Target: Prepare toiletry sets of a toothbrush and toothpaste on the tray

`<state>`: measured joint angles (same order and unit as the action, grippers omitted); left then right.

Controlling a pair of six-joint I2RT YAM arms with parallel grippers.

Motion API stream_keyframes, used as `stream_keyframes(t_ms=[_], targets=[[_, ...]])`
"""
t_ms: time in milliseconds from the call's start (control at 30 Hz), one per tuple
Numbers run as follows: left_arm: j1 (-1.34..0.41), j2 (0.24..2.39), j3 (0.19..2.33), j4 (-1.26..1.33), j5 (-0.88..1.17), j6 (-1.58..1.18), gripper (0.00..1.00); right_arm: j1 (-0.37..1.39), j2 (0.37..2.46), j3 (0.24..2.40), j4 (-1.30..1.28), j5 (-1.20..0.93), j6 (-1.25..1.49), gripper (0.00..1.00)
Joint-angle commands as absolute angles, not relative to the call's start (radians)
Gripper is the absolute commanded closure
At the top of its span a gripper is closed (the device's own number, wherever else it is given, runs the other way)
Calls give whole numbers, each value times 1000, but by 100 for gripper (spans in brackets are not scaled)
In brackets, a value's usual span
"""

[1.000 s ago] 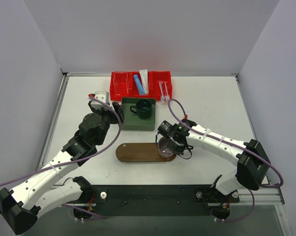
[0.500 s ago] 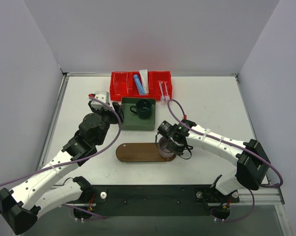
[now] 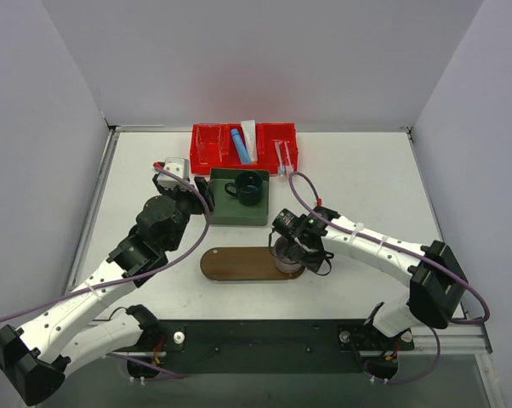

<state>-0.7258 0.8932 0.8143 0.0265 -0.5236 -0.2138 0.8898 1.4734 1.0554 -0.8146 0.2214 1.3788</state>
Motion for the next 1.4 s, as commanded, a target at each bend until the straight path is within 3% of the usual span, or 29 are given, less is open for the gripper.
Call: stream_keyframes(t_ms=[0, 133, 400, 967, 1367], targets=[[-732, 887, 844, 55, -523, -199, 28, 890, 1451, 1060, -856, 241, 1364, 46], [-732, 887, 844, 57, -522, -192, 28, 894, 1433, 1069, -856, 242, 1355, 37], [-730, 891, 838, 64, -491, -198, 26, 900, 1364, 1068, -854, 244, 1361, 33], [-672, 991, 874, 32, -391, -219, 18, 902, 1152, 1095, -842, 314, 1269, 35], [-388, 1224, 1012, -112, -114, -302, 18, 900, 1106, 1227, -844, 380, 1025, 39]])
